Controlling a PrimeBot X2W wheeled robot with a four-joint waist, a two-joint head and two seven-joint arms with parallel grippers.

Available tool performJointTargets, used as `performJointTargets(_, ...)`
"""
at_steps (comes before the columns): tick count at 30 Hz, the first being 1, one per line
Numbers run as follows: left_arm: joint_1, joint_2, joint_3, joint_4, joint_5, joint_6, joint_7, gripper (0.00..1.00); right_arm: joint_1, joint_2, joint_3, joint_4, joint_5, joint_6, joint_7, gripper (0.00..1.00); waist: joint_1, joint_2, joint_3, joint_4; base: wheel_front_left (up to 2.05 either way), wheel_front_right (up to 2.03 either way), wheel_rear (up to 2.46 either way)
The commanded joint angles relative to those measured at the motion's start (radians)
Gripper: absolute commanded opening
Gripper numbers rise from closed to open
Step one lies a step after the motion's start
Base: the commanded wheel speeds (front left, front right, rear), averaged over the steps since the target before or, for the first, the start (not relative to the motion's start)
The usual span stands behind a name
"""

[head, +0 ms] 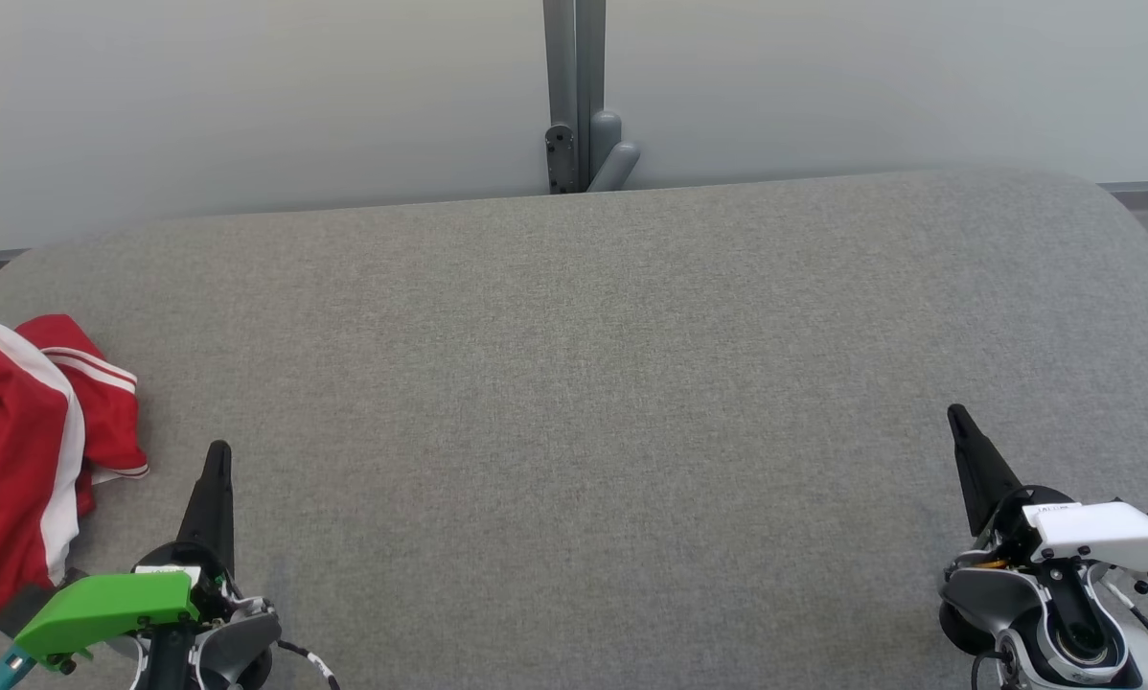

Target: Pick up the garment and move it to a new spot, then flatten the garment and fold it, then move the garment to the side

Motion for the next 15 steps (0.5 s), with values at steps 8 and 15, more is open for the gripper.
performJointTargets(8, -0.012, 0.006, 0.004, -0.001, -0.001, -0.004, 0.001, 0.0, 0.014, -0.005, -0.003, -0.003, 0.005, 0.0, 0.002, 0.0, 0.0, 0.0023, 0.0, 0.0, 0.0, 0.0, 0.0)
performJointTargets(15, -0.012, 0.006, 0.004, -0.001, -0.001, -0.004, 0.001, 0.0, 0.014, -0.005, -0.003, -0.003, 0.005, 0.0, 0.002, 0.0, 0.0, 0.0023, 0.0, 0.0, 0.0, 0.0, 0.0)
